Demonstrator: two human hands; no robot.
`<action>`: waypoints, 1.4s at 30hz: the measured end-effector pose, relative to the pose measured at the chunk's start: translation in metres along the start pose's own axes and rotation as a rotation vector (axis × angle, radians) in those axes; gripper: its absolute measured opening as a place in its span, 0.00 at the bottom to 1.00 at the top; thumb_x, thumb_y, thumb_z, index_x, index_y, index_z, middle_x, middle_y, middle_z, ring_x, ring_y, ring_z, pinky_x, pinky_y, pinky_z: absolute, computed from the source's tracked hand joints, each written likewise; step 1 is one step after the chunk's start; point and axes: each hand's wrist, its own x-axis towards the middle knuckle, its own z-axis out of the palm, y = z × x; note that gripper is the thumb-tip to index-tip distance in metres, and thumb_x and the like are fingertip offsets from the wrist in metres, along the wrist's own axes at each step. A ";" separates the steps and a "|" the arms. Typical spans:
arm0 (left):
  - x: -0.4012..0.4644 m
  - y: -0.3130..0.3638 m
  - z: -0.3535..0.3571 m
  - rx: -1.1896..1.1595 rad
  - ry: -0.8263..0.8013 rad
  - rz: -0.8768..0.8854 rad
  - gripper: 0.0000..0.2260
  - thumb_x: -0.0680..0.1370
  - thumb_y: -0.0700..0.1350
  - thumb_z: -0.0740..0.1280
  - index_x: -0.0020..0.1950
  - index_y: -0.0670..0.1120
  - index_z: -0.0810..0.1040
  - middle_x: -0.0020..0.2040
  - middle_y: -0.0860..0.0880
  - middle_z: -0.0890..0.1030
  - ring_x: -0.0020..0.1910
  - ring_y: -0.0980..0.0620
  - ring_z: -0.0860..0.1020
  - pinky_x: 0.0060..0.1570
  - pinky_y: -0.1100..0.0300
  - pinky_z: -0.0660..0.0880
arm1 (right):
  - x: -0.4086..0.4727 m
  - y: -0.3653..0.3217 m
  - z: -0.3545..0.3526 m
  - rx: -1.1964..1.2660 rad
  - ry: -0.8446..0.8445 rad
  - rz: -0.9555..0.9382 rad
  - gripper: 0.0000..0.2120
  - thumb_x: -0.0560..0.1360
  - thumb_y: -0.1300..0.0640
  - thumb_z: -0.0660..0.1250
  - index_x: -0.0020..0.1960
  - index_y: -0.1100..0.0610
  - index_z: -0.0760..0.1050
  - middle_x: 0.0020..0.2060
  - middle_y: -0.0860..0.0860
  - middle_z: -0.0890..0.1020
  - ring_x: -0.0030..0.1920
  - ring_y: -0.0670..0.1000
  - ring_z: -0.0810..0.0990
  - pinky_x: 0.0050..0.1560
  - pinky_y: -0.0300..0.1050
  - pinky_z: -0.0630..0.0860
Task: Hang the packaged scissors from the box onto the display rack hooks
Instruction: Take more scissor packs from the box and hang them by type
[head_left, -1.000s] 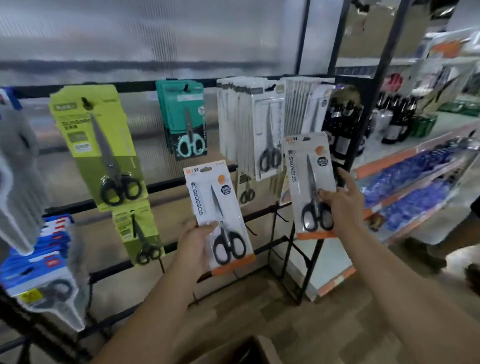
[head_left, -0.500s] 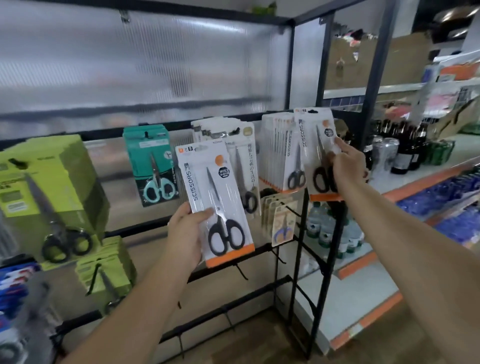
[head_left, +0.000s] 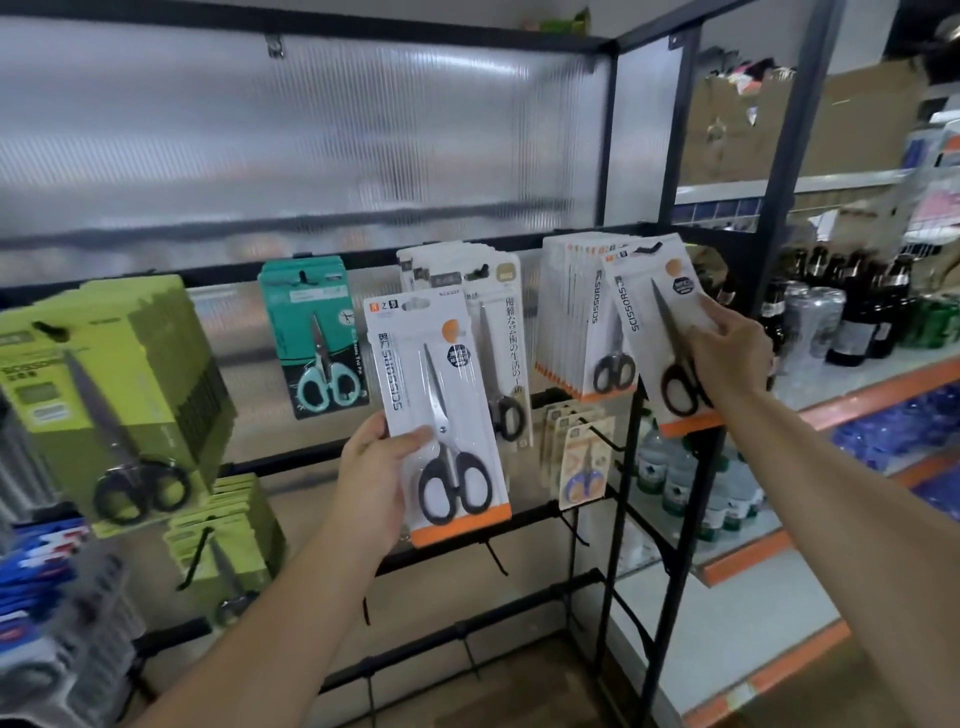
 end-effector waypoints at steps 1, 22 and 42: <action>-0.001 0.001 0.002 -0.004 -0.001 0.005 0.15 0.73 0.29 0.65 0.56 0.42 0.79 0.49 0.42 0.84 0.39 0.46 0.84 0.32 0.57 0.79 | 0.001 -0.006 0.002 -0.019 -0.041 0.018 0.22 0.75 0.58 0.60 0.69 0.47 0.69 0.62 0.52 0.77 0.45 0.49 0.77 0.41 0.29 0.71; -0.002 -0.009 0.080 1.540 -0.227 0.799 0.22 0.81 0.49 0.58 0.74 0.45 0.61 0.62 0.48 0.76 0.60 0.48 0.71 0.60 0.55 0.69 | -0.049 -0.036 -0.016 0.312 -0.159 -0.104 0.32 0.75 0.72 0.54 0.74 0.47 0.59 0.47 0.41 0.74 0.22 0.38 0.68 0.23 0.29 0.65; 0.004 -0.020 0.073 1.706 -0.290 0.723 0.19 0.81 0.49 0.57 0.71 0.46 0.65 0.64 0.48 0.74 0.61 0.48 0.69 0.55 0.56 0.69 | 0.003 -0.032 -0.023 -0.374 -0.296 -0.128 0.32 0.76 0.64 0.51 0.72 0.34 0.56 0.69 0.59 0.68 0.46 0.55 0.76 0.39 0.44 0.70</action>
